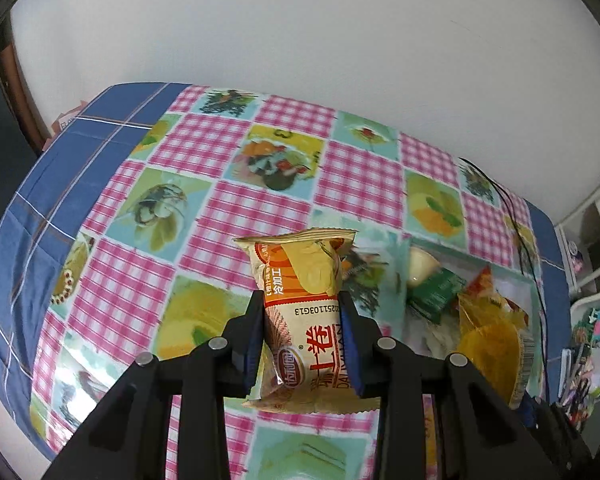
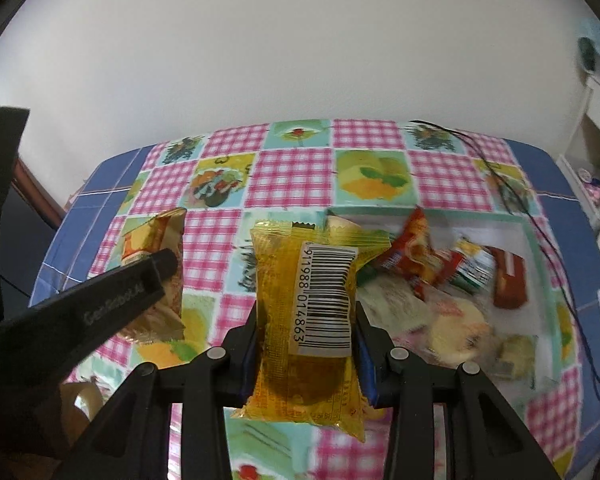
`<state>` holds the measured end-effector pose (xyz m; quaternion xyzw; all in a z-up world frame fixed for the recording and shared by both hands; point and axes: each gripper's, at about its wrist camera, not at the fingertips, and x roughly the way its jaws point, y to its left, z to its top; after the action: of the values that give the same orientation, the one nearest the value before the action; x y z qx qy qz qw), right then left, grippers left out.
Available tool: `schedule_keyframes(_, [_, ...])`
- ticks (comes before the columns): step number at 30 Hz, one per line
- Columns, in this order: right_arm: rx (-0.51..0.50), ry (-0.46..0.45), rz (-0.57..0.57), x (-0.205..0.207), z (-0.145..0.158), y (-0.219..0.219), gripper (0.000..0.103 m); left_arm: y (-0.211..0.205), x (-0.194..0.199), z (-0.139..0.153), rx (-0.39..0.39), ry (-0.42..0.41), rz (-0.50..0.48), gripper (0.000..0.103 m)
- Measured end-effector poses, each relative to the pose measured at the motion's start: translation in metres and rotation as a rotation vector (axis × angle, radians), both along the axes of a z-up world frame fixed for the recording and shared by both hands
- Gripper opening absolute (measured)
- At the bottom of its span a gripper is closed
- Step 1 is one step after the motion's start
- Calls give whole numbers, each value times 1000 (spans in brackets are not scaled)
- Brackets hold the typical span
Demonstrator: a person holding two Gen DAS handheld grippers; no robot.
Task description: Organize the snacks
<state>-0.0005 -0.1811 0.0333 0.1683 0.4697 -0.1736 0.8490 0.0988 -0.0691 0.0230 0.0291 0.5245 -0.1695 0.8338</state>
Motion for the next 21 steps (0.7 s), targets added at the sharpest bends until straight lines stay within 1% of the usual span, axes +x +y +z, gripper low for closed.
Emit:
schedule_keyframes(3, [21, -4, -13, -21, 0, -6, 42, -9, -16, 0, 16, -9, -20, 36])
schedule_keyframes(8, [50, -8, -51, -47, -3, -25, 42, -26, -35, -1, 18, -12, -55, 36])
schedule_keyframes(13, [28, -17, -74, -61, 1, -42, 42, -42, -46, -2, 18, -18, -80, 36])
schedule_keyframes(18, [47, -13, -116, -73, -3, -65, 42, -59, -57, -10, 21, -2, -114, 36])
schedule_keyframes(21, [42, 0, -141, -79, -6, -77, 42, -70, -63, -14, 29, 3, -141, 36])
